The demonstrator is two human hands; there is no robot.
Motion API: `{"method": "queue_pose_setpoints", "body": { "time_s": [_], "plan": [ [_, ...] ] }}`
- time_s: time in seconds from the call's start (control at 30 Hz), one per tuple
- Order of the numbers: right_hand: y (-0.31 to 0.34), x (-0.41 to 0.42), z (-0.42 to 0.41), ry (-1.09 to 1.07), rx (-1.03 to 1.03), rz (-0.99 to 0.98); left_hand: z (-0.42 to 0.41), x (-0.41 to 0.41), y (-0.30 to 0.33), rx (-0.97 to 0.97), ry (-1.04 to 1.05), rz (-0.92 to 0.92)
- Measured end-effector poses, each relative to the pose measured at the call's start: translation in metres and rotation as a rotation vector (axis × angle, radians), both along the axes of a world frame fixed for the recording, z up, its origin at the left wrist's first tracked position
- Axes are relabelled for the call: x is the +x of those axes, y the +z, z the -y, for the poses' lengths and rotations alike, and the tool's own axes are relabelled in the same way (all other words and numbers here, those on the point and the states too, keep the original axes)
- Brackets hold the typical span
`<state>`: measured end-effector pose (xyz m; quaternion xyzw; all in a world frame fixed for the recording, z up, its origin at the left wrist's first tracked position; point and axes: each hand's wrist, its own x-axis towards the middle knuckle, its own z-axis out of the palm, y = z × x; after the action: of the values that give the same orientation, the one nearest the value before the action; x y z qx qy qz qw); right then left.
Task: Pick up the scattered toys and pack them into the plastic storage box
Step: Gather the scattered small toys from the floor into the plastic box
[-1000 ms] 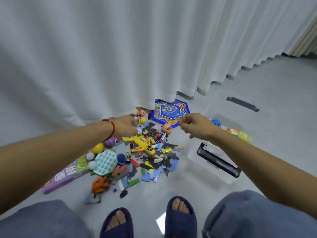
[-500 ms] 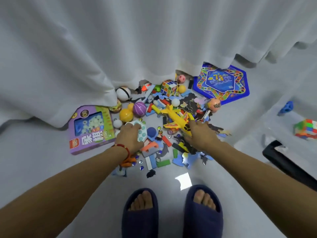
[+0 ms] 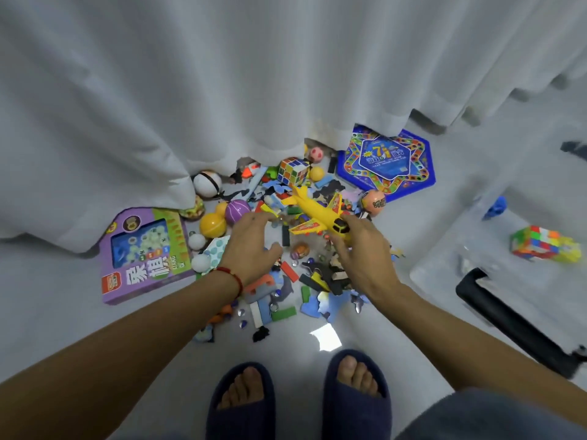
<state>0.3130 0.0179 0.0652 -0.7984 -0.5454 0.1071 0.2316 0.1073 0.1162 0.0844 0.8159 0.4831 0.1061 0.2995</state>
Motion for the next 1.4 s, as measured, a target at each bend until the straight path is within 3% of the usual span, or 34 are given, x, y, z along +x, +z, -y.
{"method": "queue_pose_setpoints", "body": {
  "time_s": [0.2, 0.33, 0.43, 0.6, 0.7, 0.87, 0.97, 1.03, 1.2, 1.4],
  "plan": [
    [0.097, 0.034, 0.083, -0.302, 0.336, -0.144, 0.034, 0.063, 0.083, 0.058, -0.095, 0.229],
    [0.133, 0.078, 0.146, -0.672, 0.524, -0.448, 0.058, 0.105, 0.126, 0.08, -0.207, 0.24],
    [0.131, 0.12, 0.171, -0.885, 0.478, -0.555, 0.075, 0.121, 0.141, 0.079, -0.294, 0.2],
    [0.108, 0.164, 0.171, -0.787, 0.238, -0.799, 0.082, 0.114, 0.139, 0.101, -0.31, 0.114],
    [0.11, 0.153, 0.156, -0.68, 0.182, -0.674, 0.075, 0.096, 0.133, 0.055, -0.242, 0.086],
    [0.124, 0.1, 0.107, -0.295, 0.123, -0.335, 0.056, 0.061, 0.112, -0.037, -0.083, 0.079],
    [0.113, 0.071, 0.074, -0.097, 0.133, -0.142, 0.043, 0.037, 0.09, -0.075, 0.004, 0.033],
    [0.093, 0.06, 0.049, -0.004, 0.035, -0.076, 0.033, 0.019, 0.072, -0.102, 0.04, -0.014],
    [0.031, 0.051, -0.007, 0.075, -0.295, 0.01, 0.008, -0.019, 0.023, -0.148, 0.122, -0.081],
    [-0.026, 0.064, -0.062, 0.002, -0.398, 0.02, -0.039, -0.034, -0.02, -0.02, 0.101, -0.269]
  ]
}}
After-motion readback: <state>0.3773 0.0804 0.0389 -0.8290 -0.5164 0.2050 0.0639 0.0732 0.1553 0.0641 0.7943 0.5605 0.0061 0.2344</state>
